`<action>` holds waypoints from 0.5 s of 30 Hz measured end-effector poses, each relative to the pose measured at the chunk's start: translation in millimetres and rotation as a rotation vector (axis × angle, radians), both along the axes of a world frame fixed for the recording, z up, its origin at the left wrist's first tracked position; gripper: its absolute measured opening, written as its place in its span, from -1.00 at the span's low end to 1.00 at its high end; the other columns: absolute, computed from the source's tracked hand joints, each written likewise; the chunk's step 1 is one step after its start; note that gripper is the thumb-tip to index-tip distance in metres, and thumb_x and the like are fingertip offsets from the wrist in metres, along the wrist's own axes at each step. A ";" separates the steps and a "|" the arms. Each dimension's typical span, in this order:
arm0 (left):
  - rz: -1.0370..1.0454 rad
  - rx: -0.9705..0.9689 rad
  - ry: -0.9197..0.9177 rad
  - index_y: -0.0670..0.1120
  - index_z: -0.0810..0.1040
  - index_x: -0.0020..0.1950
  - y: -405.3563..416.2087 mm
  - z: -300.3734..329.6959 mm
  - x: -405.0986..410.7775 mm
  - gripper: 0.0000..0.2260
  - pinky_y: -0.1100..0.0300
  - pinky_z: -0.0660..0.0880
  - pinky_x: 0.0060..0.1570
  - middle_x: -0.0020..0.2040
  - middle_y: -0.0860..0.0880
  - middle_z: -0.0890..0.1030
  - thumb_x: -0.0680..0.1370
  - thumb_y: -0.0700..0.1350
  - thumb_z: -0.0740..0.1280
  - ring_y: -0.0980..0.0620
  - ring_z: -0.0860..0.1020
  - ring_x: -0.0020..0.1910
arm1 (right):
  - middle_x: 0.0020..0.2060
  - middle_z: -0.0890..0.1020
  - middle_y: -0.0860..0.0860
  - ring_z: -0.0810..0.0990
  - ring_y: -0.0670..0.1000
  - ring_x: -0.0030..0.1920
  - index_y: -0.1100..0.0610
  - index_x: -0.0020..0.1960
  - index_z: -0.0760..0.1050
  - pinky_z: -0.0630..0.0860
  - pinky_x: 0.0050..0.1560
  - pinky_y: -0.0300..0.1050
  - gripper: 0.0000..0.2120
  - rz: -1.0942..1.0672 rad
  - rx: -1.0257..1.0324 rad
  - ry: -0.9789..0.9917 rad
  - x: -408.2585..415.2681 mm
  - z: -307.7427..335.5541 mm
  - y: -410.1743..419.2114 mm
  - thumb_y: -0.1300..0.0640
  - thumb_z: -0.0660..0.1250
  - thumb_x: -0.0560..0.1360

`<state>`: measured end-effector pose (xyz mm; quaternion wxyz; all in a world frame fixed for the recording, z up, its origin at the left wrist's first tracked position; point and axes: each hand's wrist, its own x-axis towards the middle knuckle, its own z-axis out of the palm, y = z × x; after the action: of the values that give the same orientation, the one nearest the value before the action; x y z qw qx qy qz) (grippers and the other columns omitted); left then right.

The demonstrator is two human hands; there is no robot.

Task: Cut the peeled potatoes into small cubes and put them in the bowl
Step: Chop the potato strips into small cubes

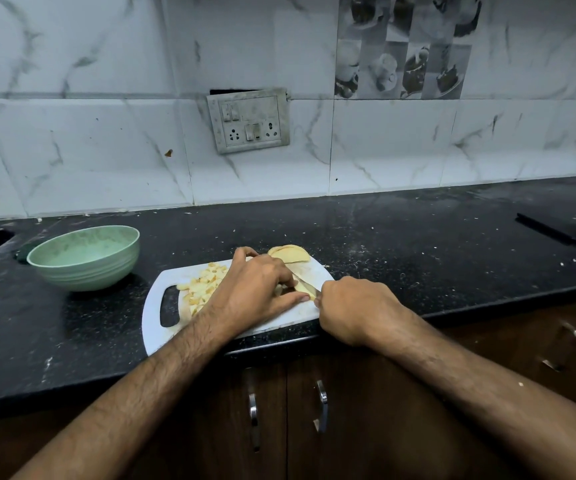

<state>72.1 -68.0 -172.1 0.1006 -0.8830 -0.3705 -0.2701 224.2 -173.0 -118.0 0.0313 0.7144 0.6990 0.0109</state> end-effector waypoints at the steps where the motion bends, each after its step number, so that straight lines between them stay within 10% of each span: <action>1: 0.008 0.004 0.017 0.10 0.66 -0.05 -0.6 0.5 0.3 -0.60 0.04 0.19 0.31 -0.01 0.23 0.66 0.50 0.39 0.26 0.22 0.54 0.08 | 0.16 0.56 0.10 0.56 0.14 0.10 0.12 0.25 0.43 0.39 -0.05 0.00 -0.71 -0.002 0.004 0.014 1.2 -0.8 -2.3 0.05 0.09 0.62; 15: -0.021 -0.007 -0.068 0.08 0.72 -0.02 -1.6 -1.6 -2.2 -0.63 0.05 0.18 0.33 -0.03 0.22 0.70 0.50 0.33 0.33 0.22 0.56 0.08 | 0.11 0.60 0.08 0.58 0.17 0.12 0.06 0.12 0.49 0.38 -0.05 -0.01 -0.69 -0.022 0.024 0.003 30.3 3.7 -49.7 -0.07 0.04 0.66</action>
<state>69.9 -69.7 -173.6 0.0822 -0.8774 -0.3654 -0.2997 254.5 -222.7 -114.3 0.0216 0.7224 0.6909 0.0179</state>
